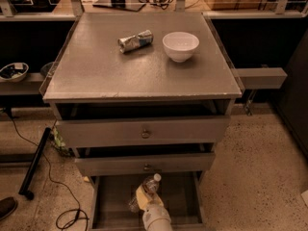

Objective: Place water bottle into bottom drawer

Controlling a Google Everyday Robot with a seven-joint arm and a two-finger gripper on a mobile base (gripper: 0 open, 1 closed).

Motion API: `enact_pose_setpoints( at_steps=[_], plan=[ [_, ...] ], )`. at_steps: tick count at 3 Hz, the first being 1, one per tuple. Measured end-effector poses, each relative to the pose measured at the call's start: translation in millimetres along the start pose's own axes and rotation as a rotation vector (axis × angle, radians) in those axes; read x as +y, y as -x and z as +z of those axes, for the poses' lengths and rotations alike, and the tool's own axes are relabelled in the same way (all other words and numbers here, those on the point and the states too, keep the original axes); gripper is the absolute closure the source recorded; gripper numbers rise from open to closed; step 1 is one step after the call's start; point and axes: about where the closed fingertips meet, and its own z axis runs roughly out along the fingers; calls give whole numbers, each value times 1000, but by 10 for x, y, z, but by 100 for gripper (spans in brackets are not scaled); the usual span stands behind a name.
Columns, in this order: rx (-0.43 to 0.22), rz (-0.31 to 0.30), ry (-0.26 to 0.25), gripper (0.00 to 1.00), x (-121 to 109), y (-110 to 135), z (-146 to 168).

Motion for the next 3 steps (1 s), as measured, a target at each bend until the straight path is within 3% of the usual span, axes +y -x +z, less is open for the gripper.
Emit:
enact_pose_setpoints(
  at_steps=[1, 2, 3],
  plan=[
    [57, 48, 10, 100, -38, -162, 58],
    [63, 54, 8, 100, -44, -195, 70],
    [76, 126, 3, 100, -185, -277, 208]
  ],
)
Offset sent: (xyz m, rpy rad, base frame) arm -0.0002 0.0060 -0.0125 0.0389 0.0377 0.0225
